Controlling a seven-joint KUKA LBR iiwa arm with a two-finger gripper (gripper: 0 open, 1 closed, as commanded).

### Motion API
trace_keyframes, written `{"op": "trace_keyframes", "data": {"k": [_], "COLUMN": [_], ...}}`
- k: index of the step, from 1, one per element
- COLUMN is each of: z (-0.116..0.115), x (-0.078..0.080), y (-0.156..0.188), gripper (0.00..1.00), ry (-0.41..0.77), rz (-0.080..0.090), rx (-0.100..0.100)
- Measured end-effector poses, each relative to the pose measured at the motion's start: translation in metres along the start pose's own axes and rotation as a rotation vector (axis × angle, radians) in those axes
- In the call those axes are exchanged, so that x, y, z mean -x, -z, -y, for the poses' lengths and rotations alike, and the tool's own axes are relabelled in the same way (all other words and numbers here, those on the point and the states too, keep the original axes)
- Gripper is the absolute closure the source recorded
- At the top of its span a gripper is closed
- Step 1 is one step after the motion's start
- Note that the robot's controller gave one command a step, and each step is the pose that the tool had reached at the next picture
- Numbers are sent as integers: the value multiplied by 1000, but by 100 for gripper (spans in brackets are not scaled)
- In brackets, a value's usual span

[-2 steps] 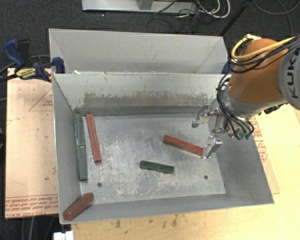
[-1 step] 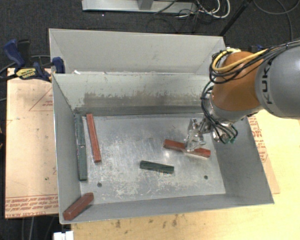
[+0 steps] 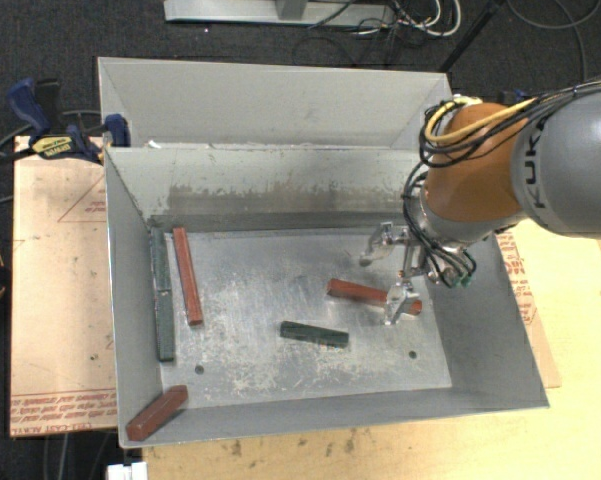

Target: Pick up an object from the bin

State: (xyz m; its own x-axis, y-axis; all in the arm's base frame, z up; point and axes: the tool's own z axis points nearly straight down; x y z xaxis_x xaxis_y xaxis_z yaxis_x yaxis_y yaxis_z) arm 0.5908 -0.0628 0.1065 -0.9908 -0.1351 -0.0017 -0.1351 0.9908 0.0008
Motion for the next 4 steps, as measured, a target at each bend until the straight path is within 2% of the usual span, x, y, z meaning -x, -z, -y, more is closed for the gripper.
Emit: {"op": "trace_keyframes", "data": {"k": [1, 2, 3, 4], "z": [0, 17, 17, 18], "x": [0, 8, 8, 17], "y": [0, -29, -29, 174], "gripper": [0, 100, 100, 100], "ry": [0, -90, -90, -103], "rz": [0, 11, 11, 1], "rx": [0, 1, 1, 0]}}
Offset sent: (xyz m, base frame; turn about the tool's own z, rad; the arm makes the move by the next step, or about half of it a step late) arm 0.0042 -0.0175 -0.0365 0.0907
